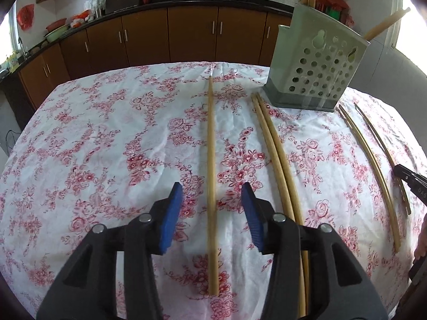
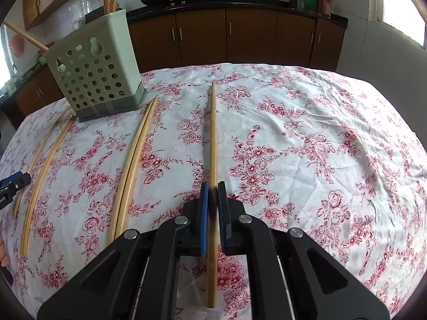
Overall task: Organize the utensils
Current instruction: 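Close the left tool on a chopstick while the right tool grasps another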
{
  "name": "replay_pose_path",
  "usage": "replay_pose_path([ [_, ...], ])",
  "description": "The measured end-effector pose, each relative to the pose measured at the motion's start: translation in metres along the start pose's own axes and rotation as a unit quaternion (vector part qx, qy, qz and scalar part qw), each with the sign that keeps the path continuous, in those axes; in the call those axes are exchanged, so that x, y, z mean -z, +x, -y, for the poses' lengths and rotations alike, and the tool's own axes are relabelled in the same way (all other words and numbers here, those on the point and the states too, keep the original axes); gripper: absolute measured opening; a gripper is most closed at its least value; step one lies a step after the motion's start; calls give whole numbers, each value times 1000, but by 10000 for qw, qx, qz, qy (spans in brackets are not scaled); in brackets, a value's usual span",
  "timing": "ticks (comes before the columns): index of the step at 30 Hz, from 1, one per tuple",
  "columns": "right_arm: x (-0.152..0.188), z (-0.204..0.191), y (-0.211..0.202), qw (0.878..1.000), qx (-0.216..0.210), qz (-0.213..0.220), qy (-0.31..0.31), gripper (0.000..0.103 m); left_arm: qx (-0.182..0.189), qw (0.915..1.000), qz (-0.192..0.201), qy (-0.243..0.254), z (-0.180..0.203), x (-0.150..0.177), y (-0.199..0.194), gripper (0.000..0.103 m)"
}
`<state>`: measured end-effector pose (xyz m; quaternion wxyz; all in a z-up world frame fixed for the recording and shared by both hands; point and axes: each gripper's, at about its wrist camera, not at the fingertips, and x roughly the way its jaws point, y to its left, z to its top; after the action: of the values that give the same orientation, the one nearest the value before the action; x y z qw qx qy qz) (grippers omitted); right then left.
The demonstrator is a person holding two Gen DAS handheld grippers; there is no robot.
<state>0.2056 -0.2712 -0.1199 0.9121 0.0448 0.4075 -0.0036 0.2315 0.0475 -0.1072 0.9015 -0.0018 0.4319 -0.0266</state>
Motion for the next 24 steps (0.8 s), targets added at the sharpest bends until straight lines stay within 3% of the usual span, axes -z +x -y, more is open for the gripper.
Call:
replay_pose_path([
  [1,0,1,0,10000,-13,-2,10,8,-27,10000,8,-55,-2,0,-1,29],
  [4,0,1,0,10000,15,0,-18,8,98,9996,28,-246,-13,1,-3,18],
  [11,4,0,-3,10000,16,-5,-69,8,216,9997,-13,113,-2,7,-6,16],
  [24,4,0,-4,10000,-7,-11,-53,8,260,9997,-23,2,-7,6,-5,12],
])
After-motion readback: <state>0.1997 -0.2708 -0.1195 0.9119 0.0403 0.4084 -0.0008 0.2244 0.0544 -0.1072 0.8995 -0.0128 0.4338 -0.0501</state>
